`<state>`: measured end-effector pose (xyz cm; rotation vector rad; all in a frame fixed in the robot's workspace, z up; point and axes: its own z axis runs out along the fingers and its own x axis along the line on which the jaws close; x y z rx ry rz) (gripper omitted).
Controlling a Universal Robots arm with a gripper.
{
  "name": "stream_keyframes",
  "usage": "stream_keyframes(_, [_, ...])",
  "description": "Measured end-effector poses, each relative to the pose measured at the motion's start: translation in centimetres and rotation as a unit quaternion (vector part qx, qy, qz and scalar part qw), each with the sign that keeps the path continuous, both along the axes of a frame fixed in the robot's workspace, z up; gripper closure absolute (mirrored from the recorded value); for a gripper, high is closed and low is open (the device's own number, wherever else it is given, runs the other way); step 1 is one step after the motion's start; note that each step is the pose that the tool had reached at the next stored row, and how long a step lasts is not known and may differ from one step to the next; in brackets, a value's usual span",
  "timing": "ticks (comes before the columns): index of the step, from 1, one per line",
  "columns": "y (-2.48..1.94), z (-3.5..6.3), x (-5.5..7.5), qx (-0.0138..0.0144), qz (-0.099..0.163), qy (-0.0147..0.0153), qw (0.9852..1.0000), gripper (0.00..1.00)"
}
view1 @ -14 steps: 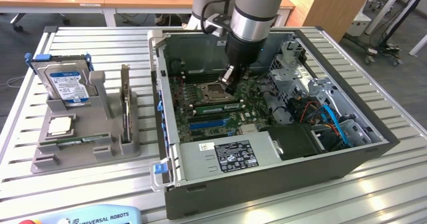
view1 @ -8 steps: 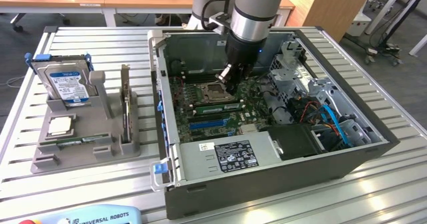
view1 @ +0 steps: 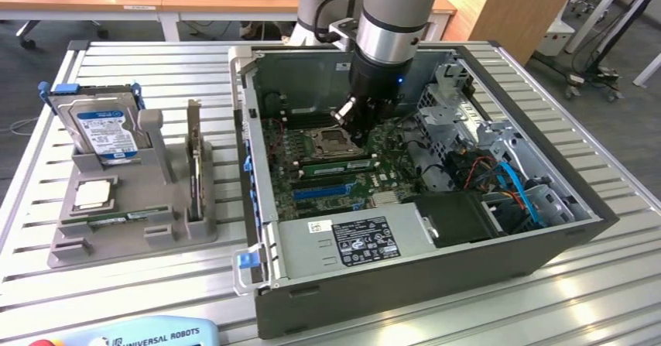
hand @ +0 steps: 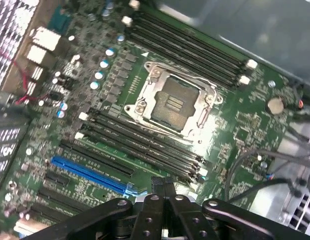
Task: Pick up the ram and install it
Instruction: 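Press down the ram until it locks into place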
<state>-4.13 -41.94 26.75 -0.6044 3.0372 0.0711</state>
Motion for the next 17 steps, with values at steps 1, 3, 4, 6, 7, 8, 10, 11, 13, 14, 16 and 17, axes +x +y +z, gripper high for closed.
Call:
stream_keyframes(1, [0.0,-0.01,0.0,0.0,-0.009,0.0,1.0,0.9])
stream_keyframes(3, [0.0,-0.02,0.0,0.0,-0.026,0.0,0.9997,0.9])
stream_keyframes(4, [0.0,-0.03,0.0,-0.0001,-0.034,0.0,0.9994,0.9])
stream_keyframes(6, [0.0,-0.04,-0.01,-0.0001,-0.049,0.0,0.9988,0.9])
stream_keyframes(7, [0.0,-0.06,-0.01,-0.0001,-0.057,0.0,0.9984,0.9])
stream_keyframes(8, [0.0,-0.07,-0.01,0.0,-0.064,0.0,0.9979,0.9])
stream_keyframes(10, [0.0,-0.09,-0.02,-0.0001,-0.08,0.0,0.9968,0.9])
stream_keyframes(11, [0.0,-0.11,-0.02,0.0,-0.088,0.0,0.9961,0.9])
stream_keyframes(13, [0.0,-0.17,-0.02,0.0001,-0.106,0.0,0.9944,0.9])
stream_keyframes(14, [0.0,-0.19,-0.02,0.0,-0.115,0.0,0.9934,0.9])
stream_keyframes(16, [0.0,-0.24,-0.02,-0.0001,-0.133,0.0,0.9911,0.9])
stream_keyframes(17, [0.0,-0.25,-0.02,-0.0001,-0.142,0.0,0.9899,0.9])
